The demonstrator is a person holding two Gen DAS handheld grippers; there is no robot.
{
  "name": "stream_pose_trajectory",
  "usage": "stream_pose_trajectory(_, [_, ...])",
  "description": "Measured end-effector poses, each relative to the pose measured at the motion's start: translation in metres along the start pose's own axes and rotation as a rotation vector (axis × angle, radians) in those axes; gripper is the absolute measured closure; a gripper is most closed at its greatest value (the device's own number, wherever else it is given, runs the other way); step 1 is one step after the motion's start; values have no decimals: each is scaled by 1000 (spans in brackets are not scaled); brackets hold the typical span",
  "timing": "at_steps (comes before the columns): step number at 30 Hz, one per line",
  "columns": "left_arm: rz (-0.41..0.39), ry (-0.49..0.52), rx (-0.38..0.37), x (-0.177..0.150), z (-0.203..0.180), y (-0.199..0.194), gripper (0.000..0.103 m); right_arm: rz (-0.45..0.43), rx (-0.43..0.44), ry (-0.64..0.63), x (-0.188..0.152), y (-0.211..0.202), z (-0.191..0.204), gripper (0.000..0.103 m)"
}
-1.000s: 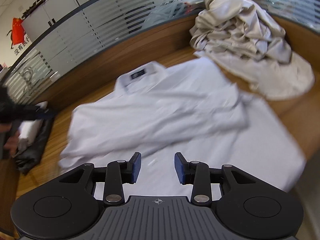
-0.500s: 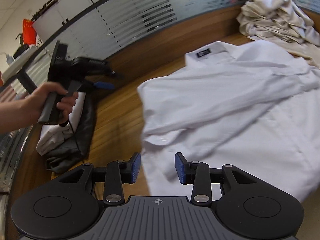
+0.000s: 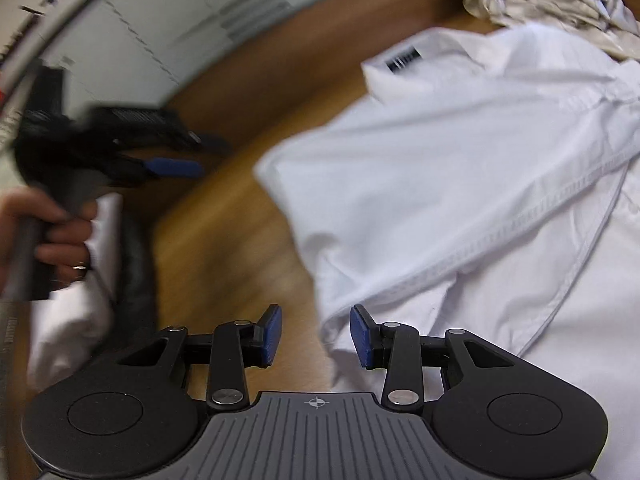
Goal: Fold clothes
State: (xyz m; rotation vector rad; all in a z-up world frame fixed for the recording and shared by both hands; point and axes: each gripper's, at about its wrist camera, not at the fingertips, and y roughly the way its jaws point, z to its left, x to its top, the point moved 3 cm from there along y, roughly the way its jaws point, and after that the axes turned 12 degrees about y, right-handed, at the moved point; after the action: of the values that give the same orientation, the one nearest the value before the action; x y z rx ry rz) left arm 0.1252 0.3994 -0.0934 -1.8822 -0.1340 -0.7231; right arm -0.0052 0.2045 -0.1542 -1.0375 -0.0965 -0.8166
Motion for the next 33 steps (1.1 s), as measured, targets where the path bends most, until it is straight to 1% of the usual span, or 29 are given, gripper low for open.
stream_pose_trajectory(4, [28, -99, -81, -3, 3, 15, 42, -3, -31, -9, -2, 18, 0, 63])
stream_pose_trajectory(5, [43, -123, -96, -4, 3, 20, 42, -6, -40, -23, -3, 20, 1, 70])
stream_pose_trajectory(6, [56, -148, -110, -6, 3, 25, 42, -8, -49, -37, -3, 22, 2, 86])
stream_pose_trajectory(7, [60, -174, -112, -8, 3, 29, 43, -7, -52, -42, -3, 22, 1, 91])
stream_pose_trajectory(8, [60, -202, -109, -9, 3, 32, 48, -7, -54, -46, -3, 21, 0, 93])
stream_pose_trajectory(9, [59, -229, -107, -11, 2, 35, 56, -10, -44, -39, -4, 19, -1, 94])
stream_pose_trajectory(10, [59, -257, -104, -12, 2, 38, 60, -13, -32, -38, -4, 15, -2, 95])
stream_pose_trajectory(11, [59, -284, -102, -13, 1, 41, 79, -17, -20, -37, -4, 12, -2, 97])
stream_pose_trajectory(12, [58, -311, -99, -15, 1, 44, 95, -20, -8, -36, -4, 8, -2, 98])
stream_pose_trajectory(13, [58, -307, -81, -15, 0, 46, 97, -27, 9, -41, -4, 4, -2, 98])
stream_pose_trajectory(15, [63, -263, -31, -14, -3, 50, 101, -37, 52, -41, -3, -9, -2, 98])
stream_pose_trajectory(17, [83, -243, 3, -14, -4, 55, 101, -29, 78, -39, -2, -16, -2, 98])
stream_pose_trajectory(18, [88, -241, 15, -13, -4, 57, 101, -11, 75, -45, -2, -17, -3, 98])
stream_pose_trajectory(19, [82, -239, 28, -12, -3, 58, 101, 7, 72, -52, -2, -19, -4, 98])
stream_pose_trajectory(21, [52, -242, 51, -10, 1, 55, 100, 31, 60, -100, -7, -26, -4, 92])
stream_pose_trajectory(22, [43, -249, 60, -9, 3, 53, 100, 34, 55, -132, -11, -33, -6, 92])
stream_pose_trajectory(23, [37, -257, 57, -8, 3, 51, 100, 27, 49, -165, -16, -42, -9, 88])
stream_pose_trajectory(24, [30, -265, 50, -7, 3, 49, 96, 19, 46, -196, -22, -51, -12, 78])
stream_pose_trajectory(25, [25, -269, 45, -8, 2, 46, 91, 13, 33, -220, -28, -61, -16, 72])
stream_pose_trajectory(26, [20, -272, 41, -9, -1, 42, 81, 7, 19, -243, -33, -70, -20, 65])
stream_pose_trajectory(27, [18, -271, 37, -11, -4, 40, 71, 3, 9, -259, -38, -79, -24, 64])
stream_pose_trajectory(30, [22, -269, 24, -19, -15, 33, 57, -10, -35, -295, -59, -104, -42, 62])
stream_pose_trajectory(31, [26, -272, 19, -22, -18, 32, 55, -16, -51, -301, -65, -110, -48, 62])
stream_pose_trajectory(33, [33, -284, 12, -29, -23, 31, 46, -29, -80, -301, -78, -122, -61, 59])
